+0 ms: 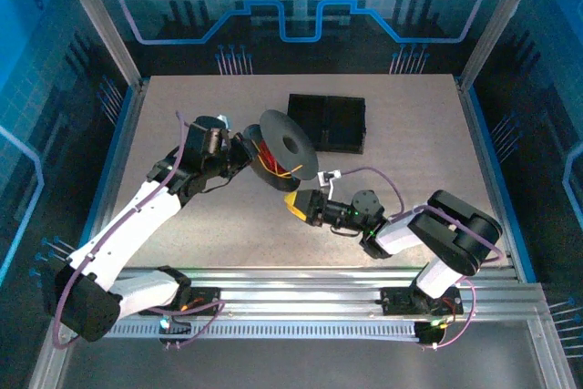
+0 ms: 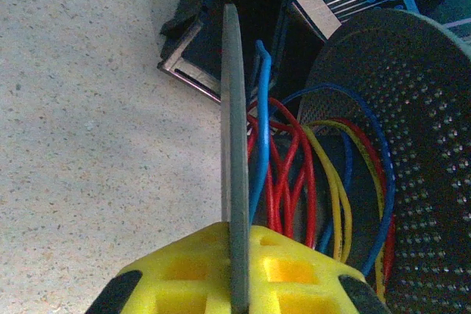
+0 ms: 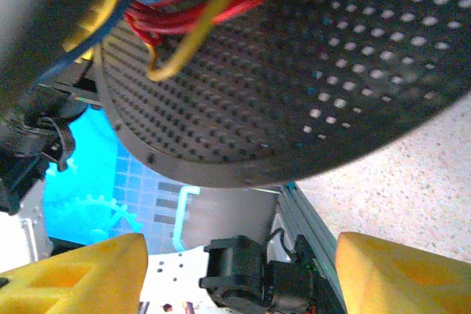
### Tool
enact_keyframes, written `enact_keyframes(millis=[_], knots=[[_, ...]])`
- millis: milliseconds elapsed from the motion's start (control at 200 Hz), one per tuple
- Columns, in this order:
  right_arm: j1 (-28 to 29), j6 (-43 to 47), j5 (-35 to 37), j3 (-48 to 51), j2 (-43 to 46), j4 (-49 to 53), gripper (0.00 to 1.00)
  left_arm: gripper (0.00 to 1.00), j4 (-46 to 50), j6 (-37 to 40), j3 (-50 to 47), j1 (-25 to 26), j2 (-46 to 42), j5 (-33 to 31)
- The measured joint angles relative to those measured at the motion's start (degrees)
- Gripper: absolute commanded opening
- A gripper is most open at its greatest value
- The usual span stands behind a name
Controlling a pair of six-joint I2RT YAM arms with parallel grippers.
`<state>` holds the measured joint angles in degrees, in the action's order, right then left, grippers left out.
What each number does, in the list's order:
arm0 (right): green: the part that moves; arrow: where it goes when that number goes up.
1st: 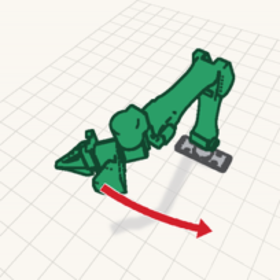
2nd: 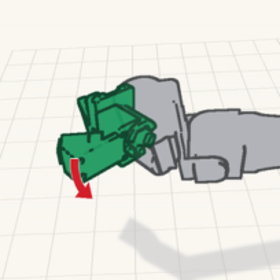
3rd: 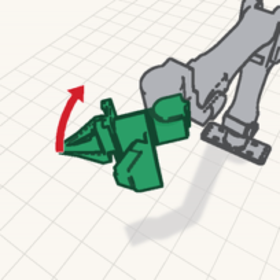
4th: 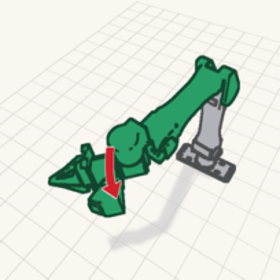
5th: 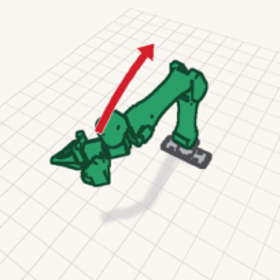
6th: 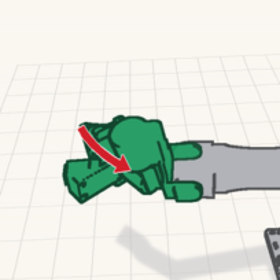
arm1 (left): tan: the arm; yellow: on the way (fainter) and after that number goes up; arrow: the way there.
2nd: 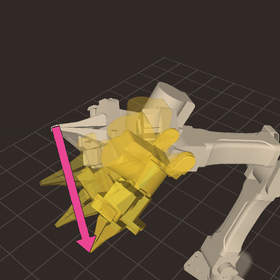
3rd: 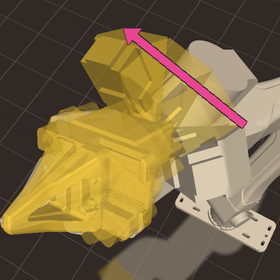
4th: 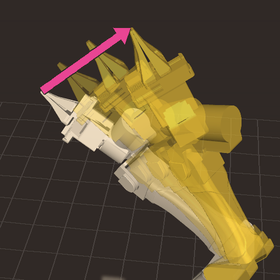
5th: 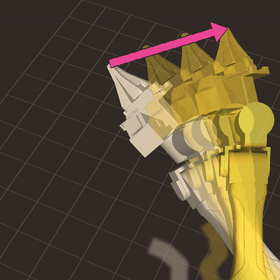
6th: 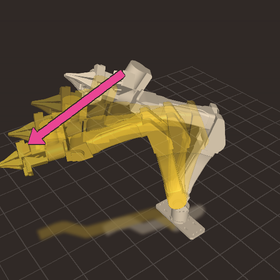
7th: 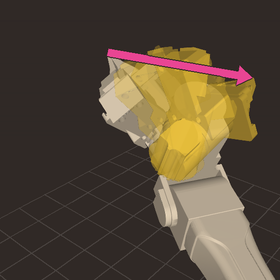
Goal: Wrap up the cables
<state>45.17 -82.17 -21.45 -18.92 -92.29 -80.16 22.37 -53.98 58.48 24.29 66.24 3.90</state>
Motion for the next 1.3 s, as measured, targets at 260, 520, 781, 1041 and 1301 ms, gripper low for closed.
enact_keyframes(millis=[260, 520, 781, 1041, 1301], knots=[[1.6, 6.36, -0.83, 2.32, 1.42, 0.92, 0.61, 0.0, 0.52, 0.24, 0.42, 0.0, 0.0, -0.17], [5.46, 26.23, 3.3, -1.31, 31.21, 38.69, 0.58, 0.0, 2.91, 2.84, 2.6, 0.07, 0.04, -1.4], [7.34, 53.0, 11.3, -20.13, 51.39, 76.35, 0.57, 0.0, 8.76, 9.77, 9.27, 0.22, 3.04, -2.23], [4.15, 60.57, 11.58, -21.0, 44.89, 78.47, 0.64, 0.0, 8.55, 9.09, 9.03, 0.2, 3.1, 0.17], [0.81, 59.06, 9.4, -13.16, 39.98, 59.87, 0.71, 0.0, 5.75, 4.37, 7.45, 0.02, 3.21, 4.37]])
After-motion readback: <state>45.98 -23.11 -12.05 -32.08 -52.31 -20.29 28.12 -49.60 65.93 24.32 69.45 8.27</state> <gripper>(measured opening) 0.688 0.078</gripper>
